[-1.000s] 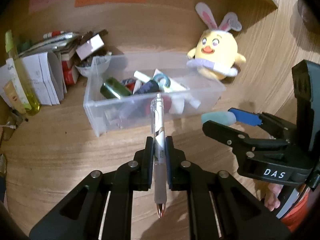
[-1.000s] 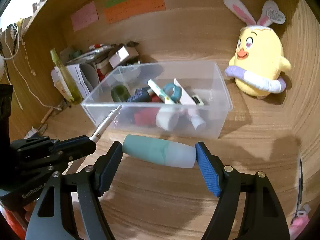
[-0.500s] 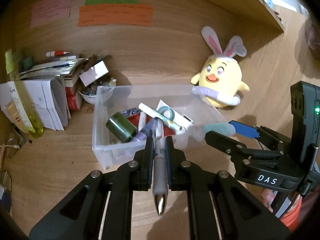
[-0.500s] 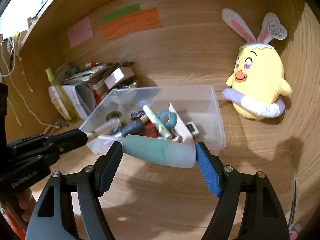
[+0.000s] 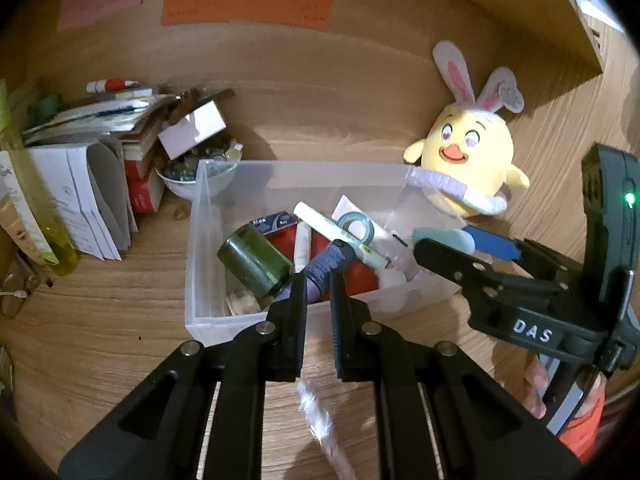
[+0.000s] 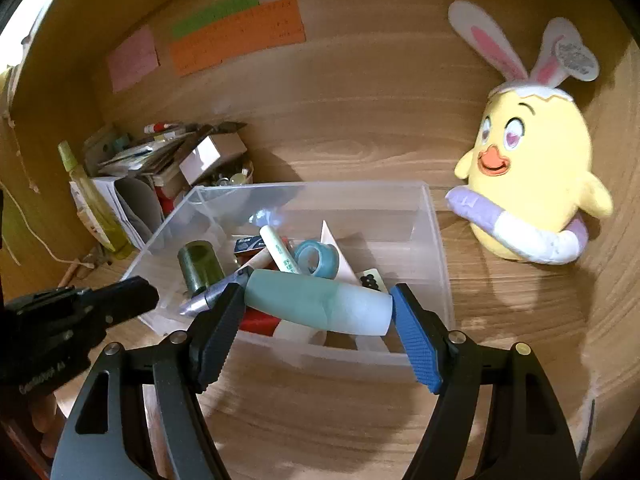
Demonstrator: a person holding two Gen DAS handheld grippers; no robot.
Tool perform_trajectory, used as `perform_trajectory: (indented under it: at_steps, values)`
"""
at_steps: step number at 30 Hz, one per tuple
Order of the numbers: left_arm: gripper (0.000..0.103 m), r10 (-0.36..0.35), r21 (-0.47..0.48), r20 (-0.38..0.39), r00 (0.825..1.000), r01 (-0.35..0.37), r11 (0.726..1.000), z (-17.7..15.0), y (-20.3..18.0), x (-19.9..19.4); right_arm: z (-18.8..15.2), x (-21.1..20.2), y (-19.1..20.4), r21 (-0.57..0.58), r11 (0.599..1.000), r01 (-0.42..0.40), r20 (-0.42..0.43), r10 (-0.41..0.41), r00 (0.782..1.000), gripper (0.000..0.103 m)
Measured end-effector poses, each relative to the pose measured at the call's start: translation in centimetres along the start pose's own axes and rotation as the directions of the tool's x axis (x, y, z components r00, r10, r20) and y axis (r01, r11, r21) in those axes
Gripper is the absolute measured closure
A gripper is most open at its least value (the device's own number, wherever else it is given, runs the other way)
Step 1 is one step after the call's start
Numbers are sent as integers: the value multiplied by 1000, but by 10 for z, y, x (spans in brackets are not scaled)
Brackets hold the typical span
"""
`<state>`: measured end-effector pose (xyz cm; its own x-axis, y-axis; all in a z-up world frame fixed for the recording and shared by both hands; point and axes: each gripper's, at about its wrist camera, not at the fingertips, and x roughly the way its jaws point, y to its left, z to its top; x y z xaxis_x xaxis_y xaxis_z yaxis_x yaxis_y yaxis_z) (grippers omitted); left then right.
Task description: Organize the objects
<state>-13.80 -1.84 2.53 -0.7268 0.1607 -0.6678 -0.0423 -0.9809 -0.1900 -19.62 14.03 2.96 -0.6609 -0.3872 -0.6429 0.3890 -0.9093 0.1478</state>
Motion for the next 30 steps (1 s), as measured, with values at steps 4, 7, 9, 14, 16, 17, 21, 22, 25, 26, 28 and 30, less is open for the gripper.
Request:
perform_trajectory:
  at_steps: [4,7,9,14,16,17,21,22,25,26,28,30]
  values:
    - [92,-7,-3,-8,1000,7,1000,-6,3,-4,1,10,-1,-2,1000,1,-24,-1,1000,32]
    - [72,1,15,-11,1000,0,1000,-12,4,-14,2,16,-2,-4,1000,3,-39,-3,999,32]
    - [55,17,30,-15,1000,-16,999,-20,5,-20,3,21,-1,0,1000,4,-48,-4,999,32]
    - [50,27,27,-102,994,-25,999,-51,9,-17,3,30,-1,-2,1000,11,-65,-11,998,32]
    - [50,22,25,-157,987,-18,1000,-66,8,-11,3,32,1,-5,1000,13,-69,-14,997,32]
    - [50,22,29,-185,983,-17,999,-74,7,-7,3,34,1,-6,1000,13,-73,-13,997,32]
    - [50,64,76,-247,967,-46,996,-97,-4,5,2,37,4,-15,1000,17,-77,-18,997,32]
    - [50,85,97,-234,969,-64,993,-99,-7,4,2,38,5,-18,1000,14,-77,-15,997,32]
    - [52,131,142,-220,967,-101,985,-103,-19,4,1,39,7,-27,1000,16,-83,-18,996,31]
    - [57,137,152,-209,968,-107,983,-104,-21,3,1,38,7,-29,999,17,-84,-19,996,31]
    - [78,133,159,-206,969,-101,982,-105,-23,2,1,37,6,-24,1000,11,-87,-13,996,31]
    - [82,132,156,-208,969,-101,983,-104,-22,0,1,36,4,-18,1000,7,-91,-9,996,30]
